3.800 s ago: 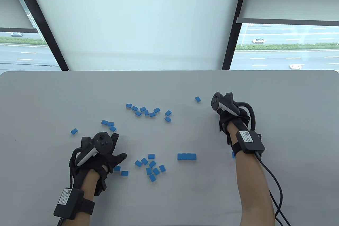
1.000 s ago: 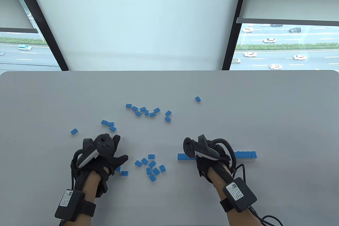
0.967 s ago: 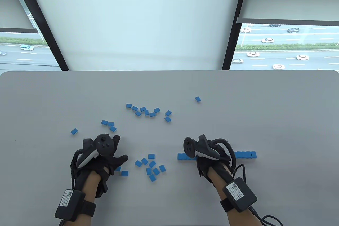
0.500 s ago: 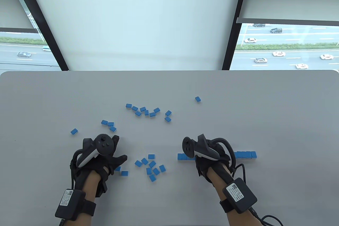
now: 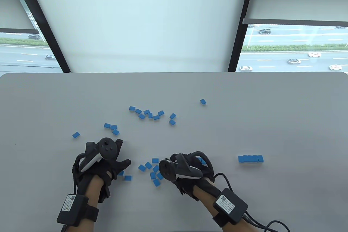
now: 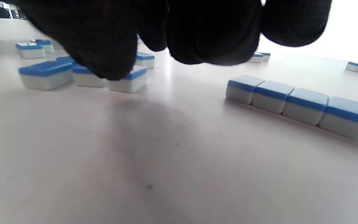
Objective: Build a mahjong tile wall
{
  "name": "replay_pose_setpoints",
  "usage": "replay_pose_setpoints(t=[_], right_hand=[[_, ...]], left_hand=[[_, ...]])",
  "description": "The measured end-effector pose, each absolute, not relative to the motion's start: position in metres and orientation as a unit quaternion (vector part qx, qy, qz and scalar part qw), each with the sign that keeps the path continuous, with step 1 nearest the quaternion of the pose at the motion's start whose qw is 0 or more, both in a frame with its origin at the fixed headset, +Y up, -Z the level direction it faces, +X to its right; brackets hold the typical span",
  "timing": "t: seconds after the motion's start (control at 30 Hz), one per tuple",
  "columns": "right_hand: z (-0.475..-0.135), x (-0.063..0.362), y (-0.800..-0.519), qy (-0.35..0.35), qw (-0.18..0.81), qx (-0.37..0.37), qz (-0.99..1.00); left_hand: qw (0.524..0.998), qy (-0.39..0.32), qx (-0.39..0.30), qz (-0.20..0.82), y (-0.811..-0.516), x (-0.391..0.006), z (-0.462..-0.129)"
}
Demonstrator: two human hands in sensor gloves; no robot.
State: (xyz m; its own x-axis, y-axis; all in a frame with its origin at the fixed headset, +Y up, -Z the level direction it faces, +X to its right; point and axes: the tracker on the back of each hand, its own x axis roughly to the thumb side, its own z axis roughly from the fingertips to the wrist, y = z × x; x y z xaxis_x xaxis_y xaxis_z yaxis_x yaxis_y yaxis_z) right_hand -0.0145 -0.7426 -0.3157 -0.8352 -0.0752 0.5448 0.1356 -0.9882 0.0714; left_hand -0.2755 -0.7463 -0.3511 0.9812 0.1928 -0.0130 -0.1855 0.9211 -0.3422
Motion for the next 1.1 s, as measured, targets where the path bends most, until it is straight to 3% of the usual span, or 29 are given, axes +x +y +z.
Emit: replay_pose_setpoints(t=[0.53, 0.83, 1.1], right_hand=[[-0.316, -0.022, -0.751, -0.057, 0.064, -0.281, -0.956], [-0.335, 0.015, -0.717, 0.026, 0.014, -0.216, -0.976], [-0.347, 0.03, -0.731, -0.015, 0.029, -0.183, -0.983]], left_hand=[[0.98, -0.011, -0.173, 0.093, -0.748, -0.274, -0.352], [0.981, -0.011, -0.169, 0.096, -0.747, -0.275, -0.352], [0.981, -0.01, -0.168, 0.097, -0.747, -0.276, -0.352]])
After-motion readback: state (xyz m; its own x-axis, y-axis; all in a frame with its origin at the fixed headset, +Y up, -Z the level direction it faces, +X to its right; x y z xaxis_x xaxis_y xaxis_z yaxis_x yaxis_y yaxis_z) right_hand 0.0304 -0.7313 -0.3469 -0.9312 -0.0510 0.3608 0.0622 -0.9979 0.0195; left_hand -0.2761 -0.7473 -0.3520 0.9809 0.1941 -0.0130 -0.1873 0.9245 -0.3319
